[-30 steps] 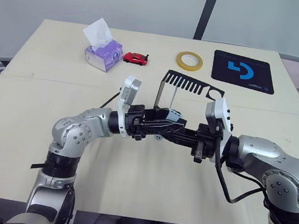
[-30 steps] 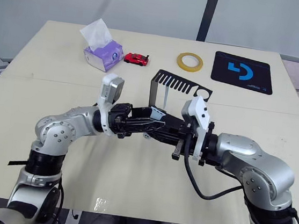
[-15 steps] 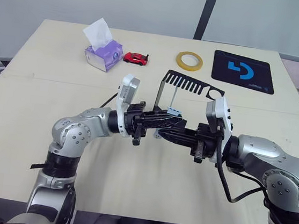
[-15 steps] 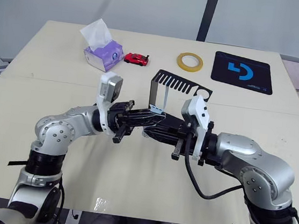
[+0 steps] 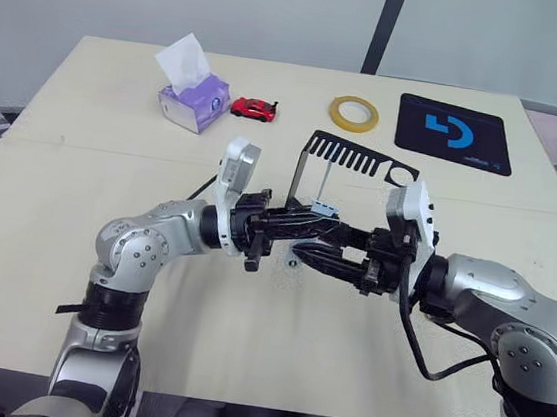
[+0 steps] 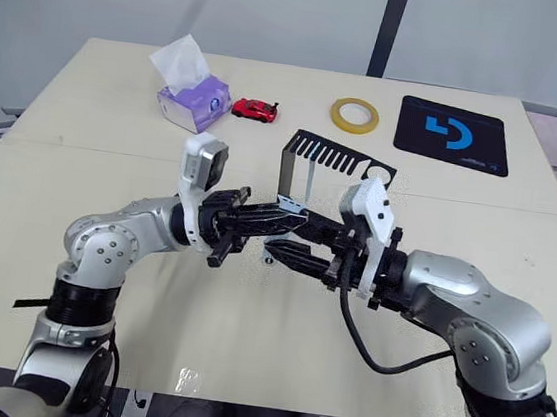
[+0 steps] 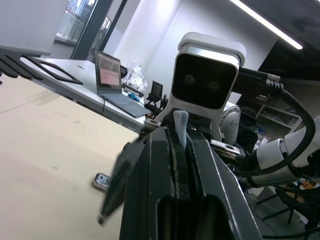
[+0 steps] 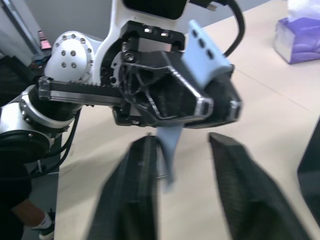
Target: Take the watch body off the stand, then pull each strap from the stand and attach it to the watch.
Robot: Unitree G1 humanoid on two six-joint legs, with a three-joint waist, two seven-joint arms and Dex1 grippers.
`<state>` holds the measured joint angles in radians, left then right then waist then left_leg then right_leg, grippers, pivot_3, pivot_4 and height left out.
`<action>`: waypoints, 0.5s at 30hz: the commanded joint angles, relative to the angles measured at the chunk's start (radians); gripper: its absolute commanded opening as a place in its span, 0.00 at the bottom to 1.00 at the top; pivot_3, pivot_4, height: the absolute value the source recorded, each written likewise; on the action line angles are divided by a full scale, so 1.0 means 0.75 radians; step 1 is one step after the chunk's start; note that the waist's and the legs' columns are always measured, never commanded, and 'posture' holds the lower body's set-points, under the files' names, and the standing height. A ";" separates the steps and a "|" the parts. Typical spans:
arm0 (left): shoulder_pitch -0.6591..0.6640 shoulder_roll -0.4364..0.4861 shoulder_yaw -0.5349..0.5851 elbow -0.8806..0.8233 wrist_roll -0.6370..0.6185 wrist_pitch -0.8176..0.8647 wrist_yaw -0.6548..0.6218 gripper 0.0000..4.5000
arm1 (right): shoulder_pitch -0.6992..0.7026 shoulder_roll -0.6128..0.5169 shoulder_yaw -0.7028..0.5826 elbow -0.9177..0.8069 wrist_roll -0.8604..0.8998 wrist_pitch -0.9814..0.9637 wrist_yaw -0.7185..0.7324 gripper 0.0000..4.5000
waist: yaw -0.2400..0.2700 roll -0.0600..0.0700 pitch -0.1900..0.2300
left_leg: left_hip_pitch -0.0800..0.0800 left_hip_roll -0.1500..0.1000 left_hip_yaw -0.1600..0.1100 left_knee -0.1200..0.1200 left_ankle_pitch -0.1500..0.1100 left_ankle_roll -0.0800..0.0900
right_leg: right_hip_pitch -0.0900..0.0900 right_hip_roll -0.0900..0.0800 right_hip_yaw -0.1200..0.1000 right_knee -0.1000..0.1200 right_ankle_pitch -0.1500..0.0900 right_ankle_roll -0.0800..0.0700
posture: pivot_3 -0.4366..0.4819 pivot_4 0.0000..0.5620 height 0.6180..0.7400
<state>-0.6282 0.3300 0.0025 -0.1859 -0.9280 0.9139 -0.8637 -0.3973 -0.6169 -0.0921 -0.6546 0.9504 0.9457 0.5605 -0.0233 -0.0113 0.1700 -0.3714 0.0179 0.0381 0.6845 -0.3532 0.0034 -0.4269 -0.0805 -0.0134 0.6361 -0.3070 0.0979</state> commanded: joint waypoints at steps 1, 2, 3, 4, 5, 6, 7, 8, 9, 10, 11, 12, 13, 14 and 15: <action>-0.038 0.059 -0.032 -0.059 0.063 -0.074 -0.071 0.00 | 0.100 -0.037 -0.156 -0.162 0.063 -0.016 -0.109 0.87 | 0.002 0.000 0.000 | 0.000 0.000 0.000 0.000 0.000 0.000 | 0.000 0.000 0.000 0.000 0.000 0.000 | 0.48 0.27 0.98; -0.041 0.089 -0.050 -0.062 0.097 -0.101 -0.098 0.00 | 0.158 -0.053 -0.209 -0.209 0.077 -0.011 -0.146 0.99 | 0.004 0.000 0.000 | 0.000 0.000 0.000 0.000 0.000 0.000 | 0.000 0.000 0.000 0.000 0.000 0.000 | 0.48 0.27 0.98; -0.043 0.108 -0.062 -0.063 0.118 -0.118 -0.116 0.00 | 0.195 -0.066 -0.242 -0.237 0.092 -0.008 -0.173 0.99 | 0.011 0.000 0.000 | 0.000 0.000 0.000 0.000 0.000 0.000 | 0.000 0.000 0.000 0.000 0.000 0.000 | 0.48 0.27 0.98; -0.036 0.158 -0.094 -0.071 0.178 -0.171 -0.164 0.00 | 0.283 -0.077 -0.311 -0.294 0.097 -0.003 -0.226 0.99 | 0.016 0.000 0.000 | 0.000 0.000 0.000 0.000 0.000 0.000 | 0.000 0.000 0.000 0.000 0.000 0.000 | 0.48 0.27 0.98; -0.024 0.206 -0.130 -0.080 0.241 -0.230 -0.213 0.00 | 0.367 -0.081 -0.369 -0.342 0.097 0.000 -0.279 0.99 | 0.024 0.000 0.000 | 0.000 -0.001 0.000 0.000 0.000 0.000 | 0.000 0.001 0.000 0.000 0.000 0.000 | 0.48 0.27 0.98; -0.010 0.248 -0.164 -0.087 0.299 -0.289 -0.258 0.00 | 0.449 -0.078 -0.420 -0.386 0.091 -0.001 -0.334 0.99 | 0.028 0.000 0.000 | 0.000 -0.001 0.000 -0.001 0.000 0.000 | 0.000 0.001 0.000 -0.001 0.000 0.000 | 0.48 0.27 0.98; 0.004 0.284 -0.197 -0.091 0.353 -0.350 -0.300 0.00 | 0.540 -0.061 -0.470 -0.431 0.077 -0.004 -0.399 0.99 | 0.030 0.000 0.000 | 0.000 -0.001 0.001 -0.002 0.000 0.000 | 0.000 0.002 0.000 -0.001 0.000 0.000 | 0.48 0.27 0.98; 0.017 0.309 -0.223 -0.093 0.395 -0.403 -0.331 0.00 | 0.618 -0.037 -0.503 -0.465 0.066 -0.010 -0.462 0.99 | 0.031 0.000 0.000 | 0.001 -0.001 0.002 -0.002 0.000 0.000 | 0.000 0.002 0.001 -0.001 0.000 0.000 | 0.48 0.27 0.98; 0.028 0.331 -0.251 -0.093 0.443 -0.458 -0.360 0.00 | 0.705 -0.010 -0.528 -0.496 0.044 -0.023 -0.526 0.99 | 0.032 0.000 0.000 | 0.001 -0.001 0.002 -0.002 0.000 0.000 | 0.000 0.002 0.001 -0.001 0.000 0.000 | 0.48 0.27 0.98; 0.034 0.343 -0.269 -0.089 0.475 -0.498 -0.381 0.00 | 0.763 0.002 -0.541 -0.513 0.034 -0.038 -0.571 0.99 | 0.033 0.000 0.000 | 0.001 -0.002 0.002 -0.002 0.000 0.000 | 0.001 0.002 0.001 -0.001 0.000 0.000 | 0.48 0.27 0.98; 0.042 0.355 -0.295 -0.086 0.519 -0.553 -0.406 0.00 | 0.850 0.017 -0.536 -0.521 -0.001 -0.070 -0.640 0.99 | 0.032 0.000 0.000 | 0.001 -0.002 0.002 -0.002 0.000 0.001 | 0.001 0.002 0.002 -0.001 0.000 0.000 | 0.48 0.27 0.98; 0.047 0.360 -0.311 -0.081 0.549 -0.592 -0.424 0.00 | 0.910 0.022 -0.527 -0.523 -0.023 -0.099 -0.689 0.99 | 0.033 0.000 0.000 | 0.001 -0.003 0.003 -0.002 0.001 0.001 | 0.001 0.002 0.003 -0.001 0.000 0.000 | 0.48 0.27 0.98; 0.048 0.359 -0.326 -0.074 0.575 -0.630 -0.438 0.00 | 0.974 0.033 -0.506 -0.523 -0.046 -0.126 -0.752 0.99 | 0.033 0.000 0.000 | 0.001 -0.003 0.003 -0.002 0.001 0.002 | 0.001 0.003 0.003 -0.001 0.000 0.000 | 0.48 0.27 0.98; 0.048 0.354 -0.339 -0.066 0.598 -0.665 -0.449 0.00 | 1.046 0.054 -0.460 -0.523 -0.094 -0.163 -0.832 0.99 | 0.031 0.000 0.000 | 0.001 -0.004 0.003 -0.002 0.001 0.002 | 0.001 0.003 0.004 -0.001 0.000 0.000 | 0.48 0.27 0.98; 0.045 0.345 -0.346 -0.059 0.611 -0.684 -0.455 0.00 | 1.094 0.072 -0.423 -0.523 -0.126 -0.191 -0.894 0.99 | 0.030 0.000 0.000 | 0.001 -0.003 0.004 -0.002 0.001 0.002 | 0.001 0.003 0.005 -0.001 0.000 0.000 | 0.48 0.27 0.98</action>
<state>-0.5878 0.5948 -0.2501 -0.2193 -0.4893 0.4473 -1.1885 0.3992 -0.5753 -0.4378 -0.9327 0.8938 0.8534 -0.0343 -0.0008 -0.0114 0.1698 -0.3701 0.0157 0.0411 0.6833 -0.3524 0.0050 -0.4264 -0.0780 -0.0097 0.6357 -0.3072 0.0979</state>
